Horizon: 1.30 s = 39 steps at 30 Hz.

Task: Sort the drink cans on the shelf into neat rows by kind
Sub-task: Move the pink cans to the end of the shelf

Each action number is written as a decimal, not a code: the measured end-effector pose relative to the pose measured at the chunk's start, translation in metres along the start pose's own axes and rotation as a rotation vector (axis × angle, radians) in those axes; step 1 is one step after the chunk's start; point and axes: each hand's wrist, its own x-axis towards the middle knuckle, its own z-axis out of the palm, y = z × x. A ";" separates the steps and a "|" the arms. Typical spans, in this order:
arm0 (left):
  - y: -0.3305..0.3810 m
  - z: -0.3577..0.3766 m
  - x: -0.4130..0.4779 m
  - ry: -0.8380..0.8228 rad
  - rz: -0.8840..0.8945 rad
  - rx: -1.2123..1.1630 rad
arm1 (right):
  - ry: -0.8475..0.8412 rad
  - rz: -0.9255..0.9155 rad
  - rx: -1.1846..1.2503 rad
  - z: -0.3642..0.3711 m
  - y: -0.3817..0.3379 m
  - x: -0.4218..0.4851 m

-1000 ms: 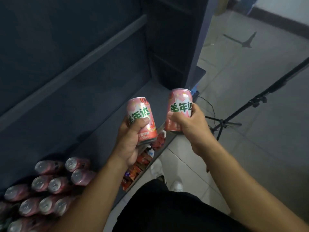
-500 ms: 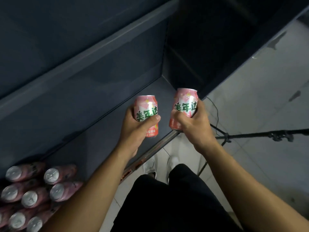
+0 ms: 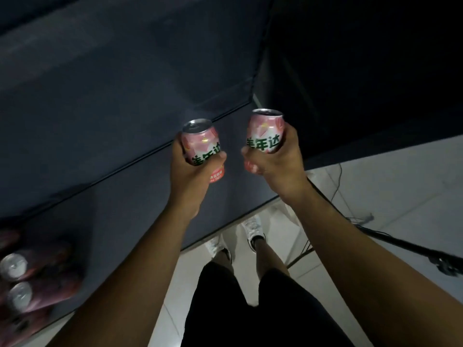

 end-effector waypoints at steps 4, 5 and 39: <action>-0.025 0.017 0.036 -0.007 0.068 0.017 | 0.029 -0.061 -0.035 0.006 0.020 0.043; -0.031 0.021 0.045 0.005 0.077 0.022 | 0.033 -0.086 -0.041 0.008 0.023 0.051; -0.041 0.041 0.055 0.147 0.187 0.347 | -0.079 -0.258 -0.641 0.012 0.023 0.077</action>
